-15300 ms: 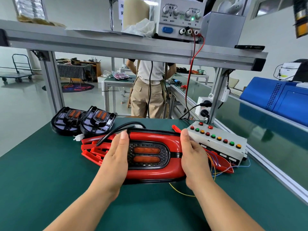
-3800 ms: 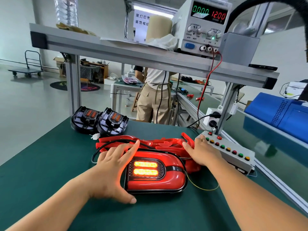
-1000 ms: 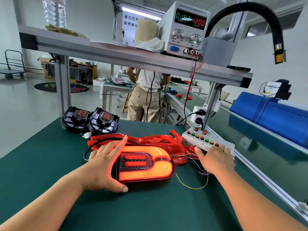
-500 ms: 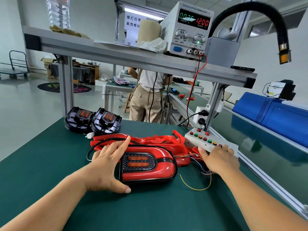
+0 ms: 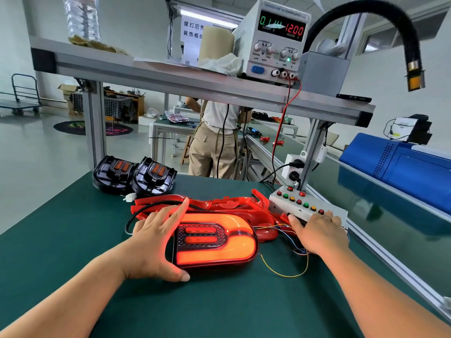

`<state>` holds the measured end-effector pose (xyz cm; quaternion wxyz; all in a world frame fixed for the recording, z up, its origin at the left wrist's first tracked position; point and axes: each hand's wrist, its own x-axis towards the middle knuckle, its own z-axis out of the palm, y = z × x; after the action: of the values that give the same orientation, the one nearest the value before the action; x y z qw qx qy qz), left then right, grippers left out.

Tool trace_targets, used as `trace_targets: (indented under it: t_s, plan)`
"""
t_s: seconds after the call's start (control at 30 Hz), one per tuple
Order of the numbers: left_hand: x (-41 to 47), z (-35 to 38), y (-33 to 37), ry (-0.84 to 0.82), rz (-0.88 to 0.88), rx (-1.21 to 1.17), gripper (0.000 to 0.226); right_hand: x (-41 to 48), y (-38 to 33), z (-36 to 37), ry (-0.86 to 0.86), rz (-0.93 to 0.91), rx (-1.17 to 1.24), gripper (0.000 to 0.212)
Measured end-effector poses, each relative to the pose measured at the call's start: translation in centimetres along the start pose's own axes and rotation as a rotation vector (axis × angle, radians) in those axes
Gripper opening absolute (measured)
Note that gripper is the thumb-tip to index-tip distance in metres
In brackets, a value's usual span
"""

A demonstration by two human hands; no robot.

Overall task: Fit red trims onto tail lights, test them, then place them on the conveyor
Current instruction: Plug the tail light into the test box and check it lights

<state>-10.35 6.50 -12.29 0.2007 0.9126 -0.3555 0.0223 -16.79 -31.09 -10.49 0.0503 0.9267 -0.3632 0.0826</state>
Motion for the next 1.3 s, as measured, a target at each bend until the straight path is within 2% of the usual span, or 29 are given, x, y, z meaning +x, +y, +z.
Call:
trace_targets:
  t_s: [0.27, 0.47, 0.63, 0.77, 0.97, 1.3]
  plan:
    - [0.0, -0.1, 0.1, -0.008, 0.001, -0.002, 0.141, 0.3, 0.1, 0.4, 0.014, -0.007, 0.000, 0.090]
    - [-0.1, -0.3, 0.4, -0.030, -0.002, 0.004, 0.141, 0.7, -0.3, -0.1, 0.044, -0.044, -0.132, 0.080]
    - [-0.2, -0.4, 0.5, -0.037, -0.008, 0.011, 0.140, 1.7, -1.7, -0.5, 0.011, -0.233, -0.084, 0.077]
    - [-0.2, -0.4, 0.6, -0.037, -0.013, 0.006, 0.140, 2.6, -2.6, -0.9, -0.054, -0.300, -0.074, 0.081]
    - [-0.1, -0.3, 0.3, -0.032, -0.003, -0.004, 0.140, 3.2, -3.7, -0.8, -0.058, -0.308, -0.150, 0.085]
    - [0.1, 0.1, -0.2, -0.006, 0.018, 0.001, 0.141, 3.1, -3.6, -0.2, -0.077, -0.301, -0.125, 0.083]
